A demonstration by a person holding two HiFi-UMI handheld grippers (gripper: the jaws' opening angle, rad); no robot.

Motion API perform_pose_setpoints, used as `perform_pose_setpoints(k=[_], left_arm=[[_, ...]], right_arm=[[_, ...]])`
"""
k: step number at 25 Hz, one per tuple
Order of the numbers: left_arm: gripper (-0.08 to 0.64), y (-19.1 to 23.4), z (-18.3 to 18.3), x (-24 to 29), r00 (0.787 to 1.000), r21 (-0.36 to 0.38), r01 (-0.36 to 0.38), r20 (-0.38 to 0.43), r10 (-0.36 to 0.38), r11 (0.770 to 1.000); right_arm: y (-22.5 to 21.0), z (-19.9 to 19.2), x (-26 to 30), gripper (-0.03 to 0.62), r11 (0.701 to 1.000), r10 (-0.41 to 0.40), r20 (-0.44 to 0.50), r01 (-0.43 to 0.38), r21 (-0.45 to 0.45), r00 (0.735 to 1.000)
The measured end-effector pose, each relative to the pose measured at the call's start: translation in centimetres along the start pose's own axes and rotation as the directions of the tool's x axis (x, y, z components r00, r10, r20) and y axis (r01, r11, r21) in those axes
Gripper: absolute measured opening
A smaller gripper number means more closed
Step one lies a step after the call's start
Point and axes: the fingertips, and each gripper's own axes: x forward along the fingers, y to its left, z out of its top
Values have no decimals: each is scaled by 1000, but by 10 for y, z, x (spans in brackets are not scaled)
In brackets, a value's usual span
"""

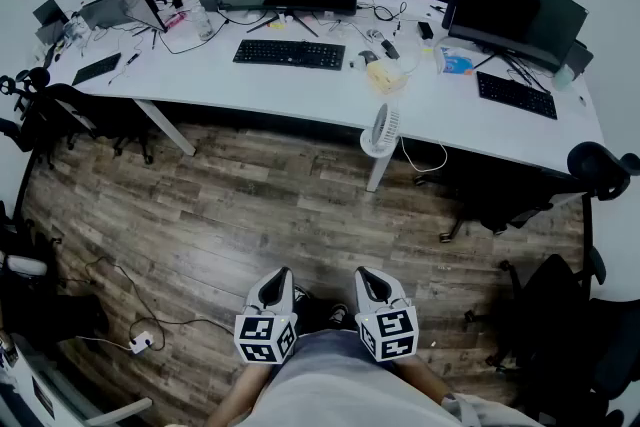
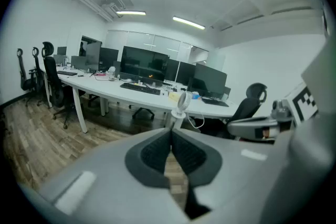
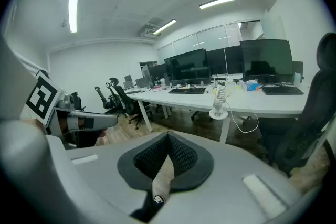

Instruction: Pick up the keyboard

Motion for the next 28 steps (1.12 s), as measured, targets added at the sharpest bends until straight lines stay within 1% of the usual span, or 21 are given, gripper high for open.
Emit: perform_pose_setpoints(k=[3, 5, 7, 9, 11, 14, 16, 19, 21, 23, 25, 28], left_arm=[[0, -19, -10, -13, 1000, -10, 18, 0, -18, 1000], [0, -24, -16, -19, 1000, 8, 25, -5, -25, 1000], [0, -22, -19, -23, 1000, 27, 11, -6, -11, 1000], [0, -18, -16, -28, 1000, 29, -11, 4, 11, 1000], [0, -13, -11, -31, 999, 17, -31, 21, 31, 999], [0, -7, -3, -29, 998, -4, -50, 44, 50, 999], [0, -5, 4, -22, 997, -4, -44, 57, 44, 999], [0, 0, 13, -6, 997, 21, -13, 73, 12, 1000], [0, 9, 19, 4, 997, 4, -9, 82, 8, 1000], [0, 19, 30, 11, 995, -15, -6, 96, 8, 1000], [0, 29, 44, 17, 994, -5, -4, 105, 5, 1000], [0, 47, 66, 27, 992, 23, -2, 125, -1, 1000]], right_arm=[[2, -6, -15, -5, 1000, 9, -6, -9, -8, 1000], [3, -10, -19, -6, 1000, 14, -1, -14, -12, 1000], [1, -14, -21, -8, 1000, 14, 1, -14, -7, 1000], [-1, -13, -22, -9, 1000, 11, 8, -11, 1, 1000], [-1, -8, -23, -11, 1000, 16, 31, -17, 19, 999], [1, 1, -19, -12, 996, 54, 68, -59, 67, 996], [1, 6, -15, -11, 993, 82, 76, -88, 80, 994], [6, 15, -6, -5, 984, 144, 84, -151, 89, 986], [9, 21, 2, -3, 981, 166, 93, -174, 86, 982], [11, 27, 13, -2, 979, 184, 83, -190, 70, 979], [15, 36, 26, -3, 976, 202, 67, -207, 64, 977], [18, 51, 46, -3, 980, 189, 67, -193, 55, 980]])
